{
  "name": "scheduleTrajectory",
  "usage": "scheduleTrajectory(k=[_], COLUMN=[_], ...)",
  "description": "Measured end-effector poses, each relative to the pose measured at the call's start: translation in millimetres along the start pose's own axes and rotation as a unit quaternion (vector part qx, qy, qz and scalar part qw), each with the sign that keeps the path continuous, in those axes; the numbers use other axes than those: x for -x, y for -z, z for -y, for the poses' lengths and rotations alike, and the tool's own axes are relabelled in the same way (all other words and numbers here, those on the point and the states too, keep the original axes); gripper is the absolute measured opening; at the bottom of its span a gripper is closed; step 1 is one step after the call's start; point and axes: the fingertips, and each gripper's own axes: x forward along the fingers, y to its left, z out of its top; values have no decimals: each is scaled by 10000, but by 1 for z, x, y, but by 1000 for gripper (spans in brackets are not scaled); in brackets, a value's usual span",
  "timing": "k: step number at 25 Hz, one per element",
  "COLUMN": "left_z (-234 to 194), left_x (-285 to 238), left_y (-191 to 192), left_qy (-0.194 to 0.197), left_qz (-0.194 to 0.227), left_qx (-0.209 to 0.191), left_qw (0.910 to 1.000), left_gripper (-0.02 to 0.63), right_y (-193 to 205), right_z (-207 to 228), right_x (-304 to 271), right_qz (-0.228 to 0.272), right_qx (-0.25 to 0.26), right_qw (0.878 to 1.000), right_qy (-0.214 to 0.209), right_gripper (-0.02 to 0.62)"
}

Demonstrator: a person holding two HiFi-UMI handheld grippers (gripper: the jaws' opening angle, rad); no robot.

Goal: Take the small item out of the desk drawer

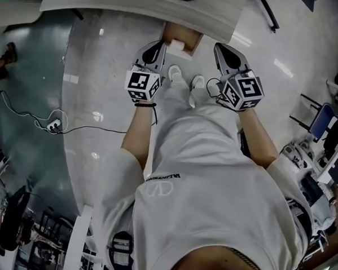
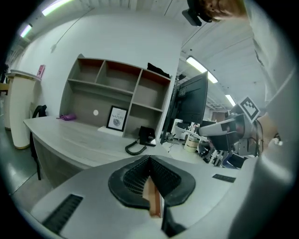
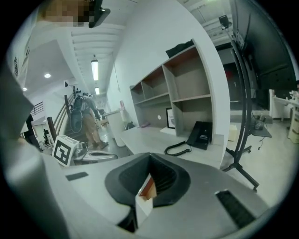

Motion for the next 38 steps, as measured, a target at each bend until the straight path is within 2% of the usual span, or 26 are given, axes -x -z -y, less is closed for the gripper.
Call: scheduleTrajectory(k=[7, 18, 24, 30, 35, 38], left_z=[-22, -20, -15, -28, -30, -32], left_x=[-54, -102, -121, -138, -148, -154], left_y=[70, 146, 196, 241, 272, 288], left_qy=[-265, -364, -463, -595, -656, -709], left_qz=[-741, -1294, -1682, -1913, -2157, -2319], left_qx=[292, 479, 539, 571, 526, 451], left_qw=[9965, 9898, 9832, 9781, 9728, 9691], left_gripper=[3, 73, 230, 308, 420, 465], right_y=[62, 166, 209, 242, 261, 271], right_z=[10, 28, 42, 47, 58, 63], right_x=[-54, -99, -106, -124, -129, -131], right_qz=[-504, -1211, -1473, -1486, -1486, -1496], right_qx=[-1, -376, -731, -804, -788, -816], right_qw=[9985, 9914, 9860, 9850, 9852, 9848], right_qy=[-194, -330, -281, -343, -330, -335], right_gripper=[-2, -2, -2, -2, -2, -2])
